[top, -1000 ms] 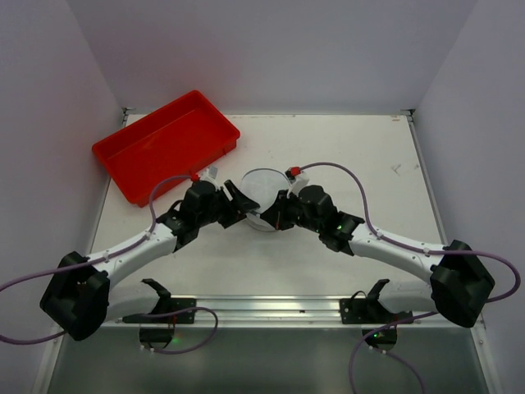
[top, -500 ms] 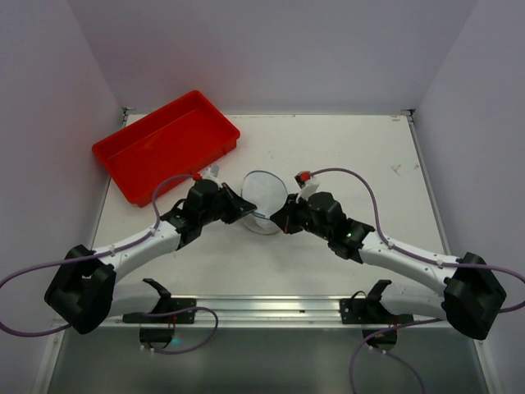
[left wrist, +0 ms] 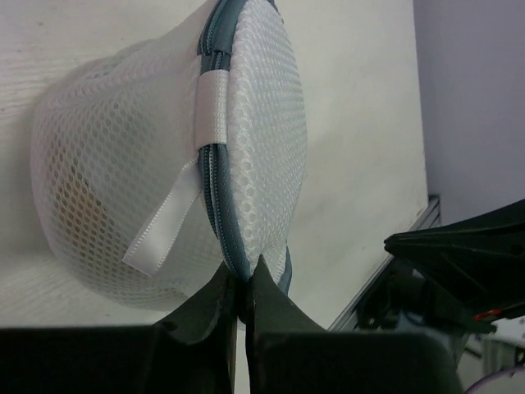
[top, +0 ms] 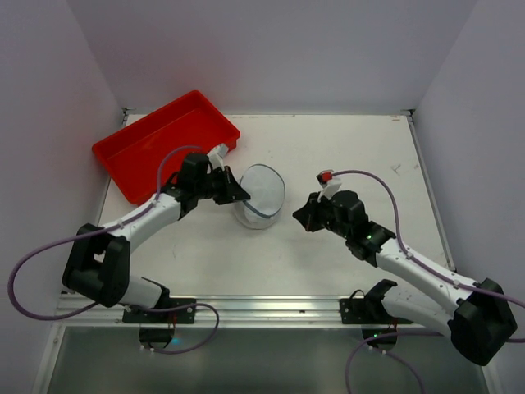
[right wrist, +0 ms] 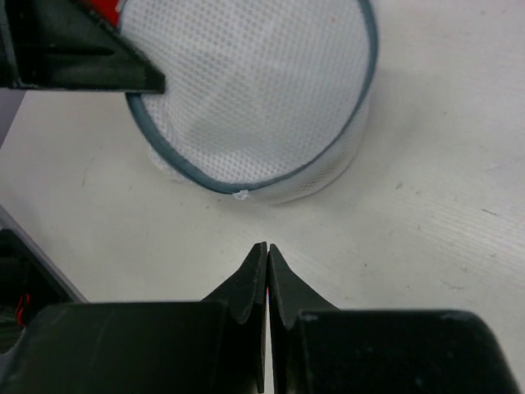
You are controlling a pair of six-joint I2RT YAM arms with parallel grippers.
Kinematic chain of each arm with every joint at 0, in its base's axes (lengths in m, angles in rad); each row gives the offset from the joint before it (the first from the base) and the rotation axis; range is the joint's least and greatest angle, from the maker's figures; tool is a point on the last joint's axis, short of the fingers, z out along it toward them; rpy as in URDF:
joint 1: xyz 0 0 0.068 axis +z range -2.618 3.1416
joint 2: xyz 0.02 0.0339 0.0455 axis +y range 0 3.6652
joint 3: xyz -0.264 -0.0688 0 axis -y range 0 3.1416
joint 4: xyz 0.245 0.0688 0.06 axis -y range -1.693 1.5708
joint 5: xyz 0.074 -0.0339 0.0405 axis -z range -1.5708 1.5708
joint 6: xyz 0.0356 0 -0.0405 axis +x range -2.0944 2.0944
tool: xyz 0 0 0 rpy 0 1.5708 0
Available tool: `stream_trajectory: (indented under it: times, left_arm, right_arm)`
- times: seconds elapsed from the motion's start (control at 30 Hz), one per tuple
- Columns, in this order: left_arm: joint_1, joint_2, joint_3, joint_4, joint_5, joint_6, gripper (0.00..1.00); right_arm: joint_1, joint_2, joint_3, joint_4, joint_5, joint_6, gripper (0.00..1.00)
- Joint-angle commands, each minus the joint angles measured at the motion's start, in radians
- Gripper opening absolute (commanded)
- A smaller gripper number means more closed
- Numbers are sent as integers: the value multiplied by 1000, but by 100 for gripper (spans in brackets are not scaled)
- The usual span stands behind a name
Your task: Unzip the laundry bag and remove the bra
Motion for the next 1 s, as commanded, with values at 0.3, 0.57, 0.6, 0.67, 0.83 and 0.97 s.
stream_trajectory:
  times: [0.3,0.57,0.6,0.67,0.83,0.97]
  left_arm:
    - [7,28,70,-40,202,84,0]
    - [7,17,9,55,219,-14,0]
    - [7,17,11,60,221,-17,0]
    - [10,14,14,63,221,-37,0]
    - [48,-32,-27,136,219,-120,0]
    - [58,-63,-75,230,237,-212,0]
  right_arm:
    - [39,142,20,195,-94,100,23]
    - [26,274,18,314,-246,76,51]
    - [23,286,24,317,-258,76,52]
    - [20,303,33,317,-273,74,55]
    - [16,288,7,338,-301,76,58]
    - [6,291,6,347,-327,73,59]
